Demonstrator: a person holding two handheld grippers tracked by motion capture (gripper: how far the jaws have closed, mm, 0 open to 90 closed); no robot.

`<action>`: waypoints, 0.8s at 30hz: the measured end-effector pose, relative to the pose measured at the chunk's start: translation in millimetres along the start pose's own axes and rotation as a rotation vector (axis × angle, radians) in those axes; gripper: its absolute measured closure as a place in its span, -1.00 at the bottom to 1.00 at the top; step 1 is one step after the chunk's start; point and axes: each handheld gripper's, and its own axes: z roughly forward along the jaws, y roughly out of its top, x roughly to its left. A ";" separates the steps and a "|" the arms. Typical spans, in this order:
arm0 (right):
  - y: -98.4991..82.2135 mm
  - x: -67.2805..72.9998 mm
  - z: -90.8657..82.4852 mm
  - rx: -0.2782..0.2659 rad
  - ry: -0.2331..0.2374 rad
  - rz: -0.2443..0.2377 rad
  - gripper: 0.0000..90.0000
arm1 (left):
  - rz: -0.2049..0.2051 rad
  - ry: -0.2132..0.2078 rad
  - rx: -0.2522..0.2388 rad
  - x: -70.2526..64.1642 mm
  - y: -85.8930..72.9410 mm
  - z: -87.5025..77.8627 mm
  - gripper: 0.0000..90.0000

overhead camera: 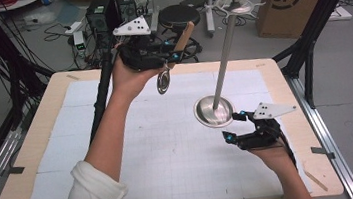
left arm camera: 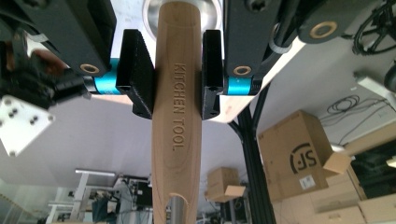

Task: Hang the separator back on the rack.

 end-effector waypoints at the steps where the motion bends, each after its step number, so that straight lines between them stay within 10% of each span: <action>1: -0.2 0.2 -0.7 -0.002 0.000 -0.001 -0.52 | -0.001 -0.001 -0.004 2.0 4.1 2.6 0.51; 24: -3.9 0.5 -2.8 0.006 0.000 0.001 -0.52 | 0.022 -0.077 -0.036 26.6 38.8 17.2 0.51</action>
